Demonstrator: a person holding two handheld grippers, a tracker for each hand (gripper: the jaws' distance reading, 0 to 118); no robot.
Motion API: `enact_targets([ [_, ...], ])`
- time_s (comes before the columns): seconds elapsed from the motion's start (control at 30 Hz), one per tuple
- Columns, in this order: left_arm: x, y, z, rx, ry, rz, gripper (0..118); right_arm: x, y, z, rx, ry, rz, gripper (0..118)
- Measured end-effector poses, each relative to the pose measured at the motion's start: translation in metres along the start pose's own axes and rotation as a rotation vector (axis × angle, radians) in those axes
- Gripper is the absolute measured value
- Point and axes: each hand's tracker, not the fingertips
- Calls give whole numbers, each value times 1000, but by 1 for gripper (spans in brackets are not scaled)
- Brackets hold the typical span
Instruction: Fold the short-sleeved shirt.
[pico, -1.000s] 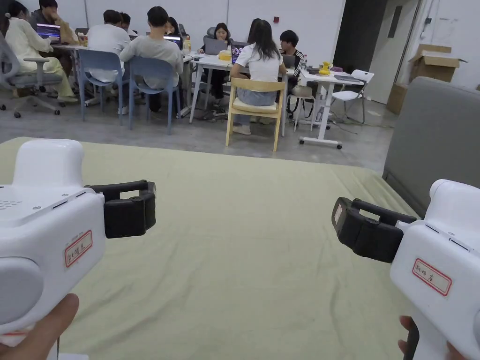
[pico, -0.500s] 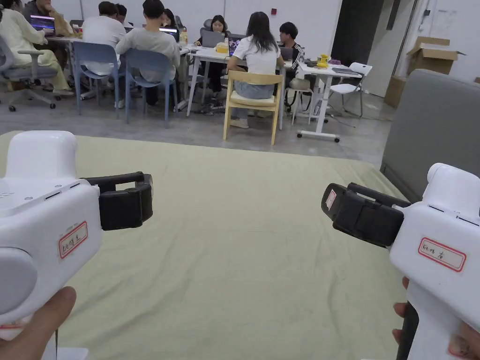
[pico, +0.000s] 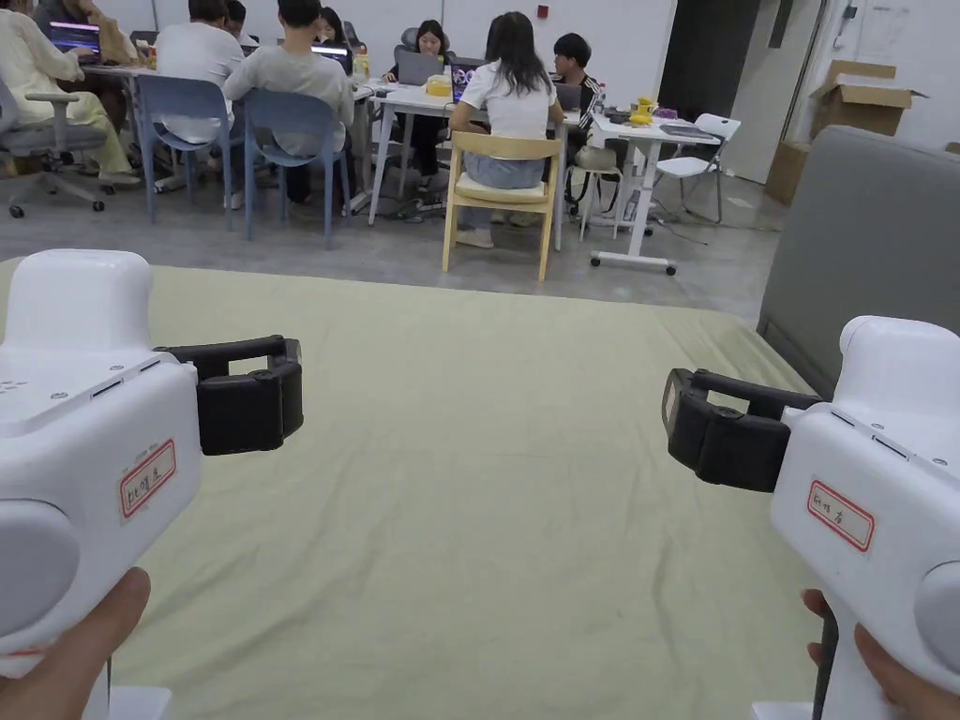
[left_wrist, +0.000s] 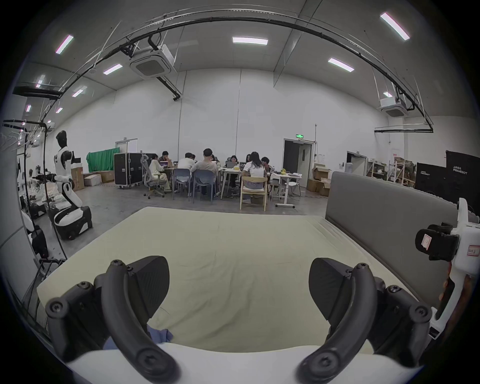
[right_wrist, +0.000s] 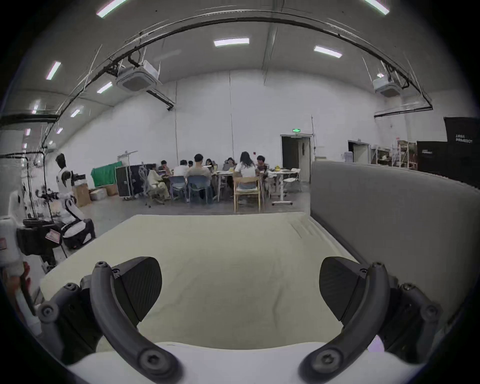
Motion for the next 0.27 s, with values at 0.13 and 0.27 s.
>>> enact_targets([
  [0.13,3,-1,2,27,22,-19,114,-2,0,2,18,-37,37,118],
  [0.27,2,1,4,33,17,-17,114,1,1,4,19,-18,22,118],
])
